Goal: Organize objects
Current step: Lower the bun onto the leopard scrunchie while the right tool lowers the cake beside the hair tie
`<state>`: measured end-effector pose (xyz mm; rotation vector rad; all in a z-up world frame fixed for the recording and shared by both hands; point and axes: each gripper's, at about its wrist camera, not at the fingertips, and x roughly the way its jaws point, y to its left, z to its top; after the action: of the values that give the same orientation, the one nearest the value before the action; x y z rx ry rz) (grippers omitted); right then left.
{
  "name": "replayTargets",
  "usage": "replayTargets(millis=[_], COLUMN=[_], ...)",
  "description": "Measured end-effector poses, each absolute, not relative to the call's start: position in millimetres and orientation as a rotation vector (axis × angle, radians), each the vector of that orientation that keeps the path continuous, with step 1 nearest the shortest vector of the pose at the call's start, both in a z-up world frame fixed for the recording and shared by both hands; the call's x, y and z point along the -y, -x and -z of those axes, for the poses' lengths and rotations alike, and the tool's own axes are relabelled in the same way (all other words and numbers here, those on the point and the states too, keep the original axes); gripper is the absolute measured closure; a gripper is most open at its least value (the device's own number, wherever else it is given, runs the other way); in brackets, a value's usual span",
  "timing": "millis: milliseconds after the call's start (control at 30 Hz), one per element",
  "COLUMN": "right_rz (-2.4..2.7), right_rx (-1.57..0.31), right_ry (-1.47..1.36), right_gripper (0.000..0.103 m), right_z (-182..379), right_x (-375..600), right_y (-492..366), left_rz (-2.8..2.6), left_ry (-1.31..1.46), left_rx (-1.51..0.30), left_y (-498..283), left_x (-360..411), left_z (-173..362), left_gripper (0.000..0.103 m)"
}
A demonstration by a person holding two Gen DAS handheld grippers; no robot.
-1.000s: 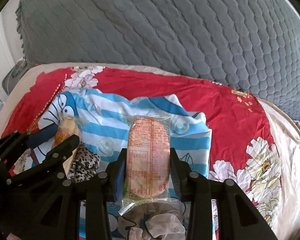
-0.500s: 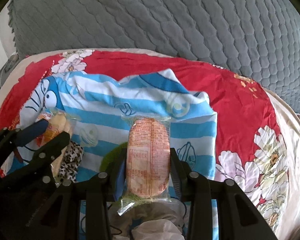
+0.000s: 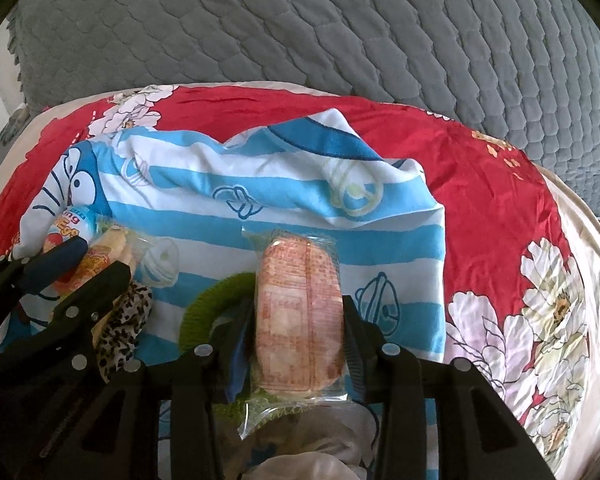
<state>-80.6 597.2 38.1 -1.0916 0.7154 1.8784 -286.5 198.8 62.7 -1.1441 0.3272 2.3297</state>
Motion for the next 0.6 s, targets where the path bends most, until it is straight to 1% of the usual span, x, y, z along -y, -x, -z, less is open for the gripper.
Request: replayTargets(millis=[333, 433, 467, 600], right_rz=[-1.875, -1.879, -1.881, -1.885], right_rx=[-0.777, -0.770, -0.766, -0.748], right_ry=[1.082, 1.083, 1.081, 1.072], right_gripper=[0.060, 0.056, 0.054, 0.049], right_z=[-40.9, -43.9, -45.6, -54.1], right_x=[-597.3, -595.4, -594.8, -592.7], right_y=[76.6, 75.7, 75.0, 73.3], left_rz=[-2.318, -2.317, -2.316, -2.333], left_ry=[1.194, 1.212, 1.215, 1.203], left_rx=[-0.334, -0.317, -0.310, -0.314], left_y=[284.8, 284.9, 284.8, 281.6], left_x=[-197.6, -195.2, -194.5, -192.4], left_z=[-63.0, -64.6, -65.6, -71.9], left_gripper=[0.055, 0.051, 0.047, 0.044])
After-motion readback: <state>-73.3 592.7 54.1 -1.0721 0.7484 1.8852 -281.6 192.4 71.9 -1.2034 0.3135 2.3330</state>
